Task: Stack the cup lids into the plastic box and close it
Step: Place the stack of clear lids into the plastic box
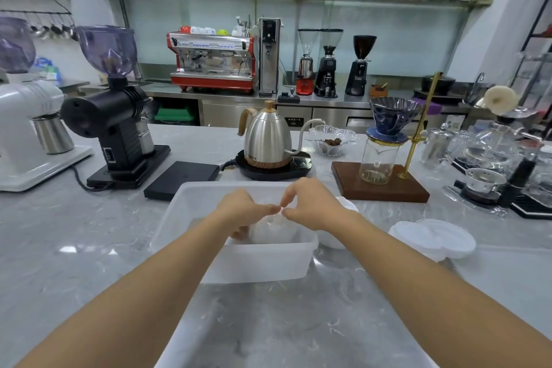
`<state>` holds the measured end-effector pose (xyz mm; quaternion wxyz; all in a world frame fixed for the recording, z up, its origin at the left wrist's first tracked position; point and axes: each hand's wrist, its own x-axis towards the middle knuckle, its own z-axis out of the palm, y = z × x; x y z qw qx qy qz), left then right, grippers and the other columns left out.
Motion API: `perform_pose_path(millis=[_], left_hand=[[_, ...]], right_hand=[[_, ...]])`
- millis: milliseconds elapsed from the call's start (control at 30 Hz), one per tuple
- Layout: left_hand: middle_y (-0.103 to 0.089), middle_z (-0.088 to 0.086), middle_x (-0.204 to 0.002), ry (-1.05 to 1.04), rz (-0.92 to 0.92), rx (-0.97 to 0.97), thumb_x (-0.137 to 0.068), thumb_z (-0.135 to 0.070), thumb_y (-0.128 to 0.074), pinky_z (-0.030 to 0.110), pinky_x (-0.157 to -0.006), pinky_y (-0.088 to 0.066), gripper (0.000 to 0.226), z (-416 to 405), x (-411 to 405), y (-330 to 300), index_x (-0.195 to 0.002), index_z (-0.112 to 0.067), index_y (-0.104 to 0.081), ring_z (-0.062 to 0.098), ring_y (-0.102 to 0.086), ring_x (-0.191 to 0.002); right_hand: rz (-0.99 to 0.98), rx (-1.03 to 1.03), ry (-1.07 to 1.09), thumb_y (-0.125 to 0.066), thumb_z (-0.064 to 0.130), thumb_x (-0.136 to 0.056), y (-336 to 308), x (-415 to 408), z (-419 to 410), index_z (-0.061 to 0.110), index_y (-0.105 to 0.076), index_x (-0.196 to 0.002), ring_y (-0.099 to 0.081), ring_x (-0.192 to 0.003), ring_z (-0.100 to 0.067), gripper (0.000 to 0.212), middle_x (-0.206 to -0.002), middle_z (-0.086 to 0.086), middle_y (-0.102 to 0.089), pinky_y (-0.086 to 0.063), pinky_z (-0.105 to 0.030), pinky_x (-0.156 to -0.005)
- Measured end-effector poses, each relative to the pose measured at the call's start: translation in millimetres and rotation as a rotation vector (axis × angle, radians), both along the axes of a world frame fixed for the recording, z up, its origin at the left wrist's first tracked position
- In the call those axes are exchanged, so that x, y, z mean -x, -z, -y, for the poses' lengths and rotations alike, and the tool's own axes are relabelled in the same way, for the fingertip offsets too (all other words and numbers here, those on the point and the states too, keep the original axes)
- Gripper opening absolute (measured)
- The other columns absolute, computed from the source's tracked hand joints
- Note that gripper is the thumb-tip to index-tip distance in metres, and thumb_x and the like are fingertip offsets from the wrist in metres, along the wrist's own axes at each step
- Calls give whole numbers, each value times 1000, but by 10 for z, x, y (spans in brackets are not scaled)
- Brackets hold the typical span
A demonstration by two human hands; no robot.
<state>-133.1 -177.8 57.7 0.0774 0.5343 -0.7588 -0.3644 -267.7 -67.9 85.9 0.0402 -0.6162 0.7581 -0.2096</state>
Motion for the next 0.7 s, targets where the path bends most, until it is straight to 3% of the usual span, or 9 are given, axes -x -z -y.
perform_pose_path(millis=[100,233,333,400,500,600,700], left_hand=[[-69,11,-82,-40,-24,-35,-77,-66,-75,31,-53,-64,63,-11,-15,5,-87,-5,-60,23,-74,-56],[-69,12,-90,-45,-102,-104,-80,-58,-78,30,-56,-65,61,-31,-6,-26,-99,-3,-61,24,-77,-54],[-69,10,-96,-36,-98,-104,-83,-56,-76,16,-32,-47,60,-69,-14,-55,-108,-4,-61,21,-74,-46],[-68,10,-105,-42,-112,-117,-85,-50,-74,15,-27,-42,55,-80,-22,-79,-114,-5,-60,24,-74,-45],[-64,14,-107,-61,-189,-205,-87,-32,-68,28,-42,-57,49,-98,-45,-133,-125,-3,-55,33,-76,-54],[-62,17,-111,-52,-194,-235,-90,-20,-67,28,-42,-58,43,-108,-61,-151,-126,0,-56,34,-74,-56],[-62,19,-119,-35,-156,-220,-92,-19,-69,35,-58,-64,39,-103,-51,-136,-125,0,-58,36,-75,-64]], right_hand=[[-8,11,2,-67,21,-84,15,-10,1,22,-78,-95,-64,-105,-16,15,-107,2,-73,-52,-33,-91],[27,75,-8,-64,16,-84,42,-16,-20,20,-77,-97,-63,-104,-20,19,-104,0,-74,-49,-36,-95],[25,69,-8,-62,14,-84,54,-9,-10,20,-77,-97,-63,-105,-21,21,-105,0,-74,-50,-37,-94],[10,65,-11,-61,16,-85,60,-9,-1,21,-78,-96,-63,-105,-20,21,-106,1,-73,-49,-34,-95],[-87,80,-40,-61,20,-87,63,-13,12,24,-79,-96,-62,-103,-19,21,-104,5,-75,-37,-29,-101],[-195,63,-75,-60,25,-89,51,-22,33,26,-80,-98,-64,-100,-15,22,-102,9,-77,-31,-29,-108],[-230,37,-91,-60,25,-90,49,-23,50,25,-80,-97,-63,-100,-15,21,-101,10,-76,-27,-29,-108]])
